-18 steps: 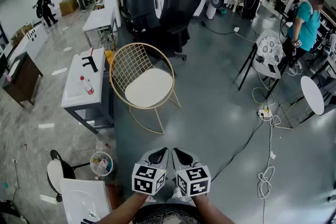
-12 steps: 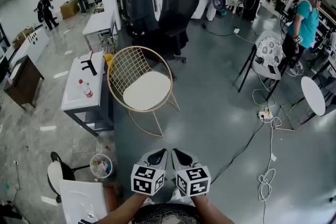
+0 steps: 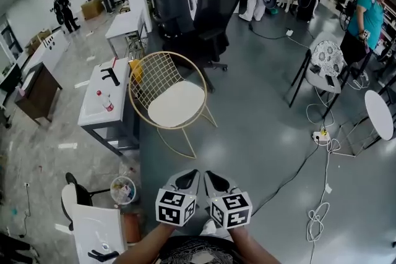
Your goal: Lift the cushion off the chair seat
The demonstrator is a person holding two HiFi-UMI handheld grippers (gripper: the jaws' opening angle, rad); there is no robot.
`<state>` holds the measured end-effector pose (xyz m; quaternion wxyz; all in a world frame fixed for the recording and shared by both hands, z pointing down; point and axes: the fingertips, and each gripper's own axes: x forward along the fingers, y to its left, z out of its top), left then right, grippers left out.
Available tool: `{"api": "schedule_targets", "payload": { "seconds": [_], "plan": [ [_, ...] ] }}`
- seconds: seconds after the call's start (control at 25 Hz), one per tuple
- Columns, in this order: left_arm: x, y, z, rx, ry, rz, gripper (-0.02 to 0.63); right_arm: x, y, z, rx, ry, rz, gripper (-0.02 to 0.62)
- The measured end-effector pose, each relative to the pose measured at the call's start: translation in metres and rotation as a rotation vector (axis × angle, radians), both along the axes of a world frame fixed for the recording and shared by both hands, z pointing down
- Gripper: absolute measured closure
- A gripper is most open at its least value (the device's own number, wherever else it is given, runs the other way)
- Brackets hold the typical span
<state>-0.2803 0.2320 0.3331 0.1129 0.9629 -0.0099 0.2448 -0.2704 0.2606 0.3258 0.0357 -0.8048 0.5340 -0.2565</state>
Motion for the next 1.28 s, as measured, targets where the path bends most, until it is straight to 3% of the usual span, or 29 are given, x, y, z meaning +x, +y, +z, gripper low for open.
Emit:
{"api": "schedule_targets", "payload": {
  "seconds": [0.36, 0.68, 1.28],
  "plan": [
    [0.017, 0.005, 0.003, 0.019, -0.006, 0.012, 0.615, 0.017, 0.007, 0.009, 0.002, -0.022, 0.011, 0.597],
    [0.053, -0.009, 0.017, -0.036, -0.002, 0.050, 0.615, 0.047, -0.004, 0.024, -0.057, -0.027, 0.043, 0.597],
    [0.124, -0.128, 0.016, -0.092, 0.022, 0.081, 0.614, 0.113, -0.124, 0.016, -0.112, 0.002, 0.043, 0.597]
  ]
}}
